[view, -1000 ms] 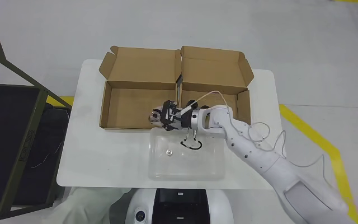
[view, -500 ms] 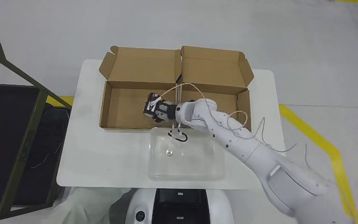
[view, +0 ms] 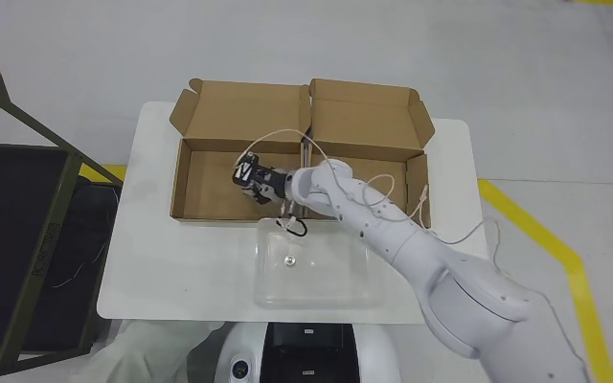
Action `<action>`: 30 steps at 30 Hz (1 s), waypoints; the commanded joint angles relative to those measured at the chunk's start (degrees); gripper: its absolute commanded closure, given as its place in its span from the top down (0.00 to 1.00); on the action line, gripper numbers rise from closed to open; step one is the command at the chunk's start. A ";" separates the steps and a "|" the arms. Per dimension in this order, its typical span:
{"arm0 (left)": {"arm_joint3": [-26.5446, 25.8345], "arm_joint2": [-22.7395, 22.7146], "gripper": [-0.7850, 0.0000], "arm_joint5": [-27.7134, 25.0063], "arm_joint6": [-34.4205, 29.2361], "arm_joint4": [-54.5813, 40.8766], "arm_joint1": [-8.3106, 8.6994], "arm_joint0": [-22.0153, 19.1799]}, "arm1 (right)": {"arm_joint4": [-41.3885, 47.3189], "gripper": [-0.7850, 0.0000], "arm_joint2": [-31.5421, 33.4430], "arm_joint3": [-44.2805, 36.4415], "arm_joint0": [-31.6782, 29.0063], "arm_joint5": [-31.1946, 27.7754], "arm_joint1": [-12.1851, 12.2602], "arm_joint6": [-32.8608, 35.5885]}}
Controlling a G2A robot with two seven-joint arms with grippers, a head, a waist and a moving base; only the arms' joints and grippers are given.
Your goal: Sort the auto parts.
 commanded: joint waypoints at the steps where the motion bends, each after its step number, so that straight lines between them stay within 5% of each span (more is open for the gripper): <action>1: 0.00 0.00 1.00 0.00 0.00 0.00 0.00 0.00 | 0.14 0.00 -0.22 1.75 0.39 -0.39 -0.94 0.35; 10: 0.00 0.00 1.00 0.00 0.00 0.00 0.00 0.00 | 0.31 0.00 -0.60 8.54 1.83 -2.22 -4.72 0.50; 18: 0.00 0.00 1.00 0.00 0.00 0.00 0.00 0.00 | -0.45 0.37 -0.52 11.84 2.51 -3.91 -6.74 0.33; 30: 0.00 0.00 1.00 0.00 0.00 0.00 0.00 0.00 | -1.71 0.48 1.03 12.65 4.07 -6.30 -7.61 -2.78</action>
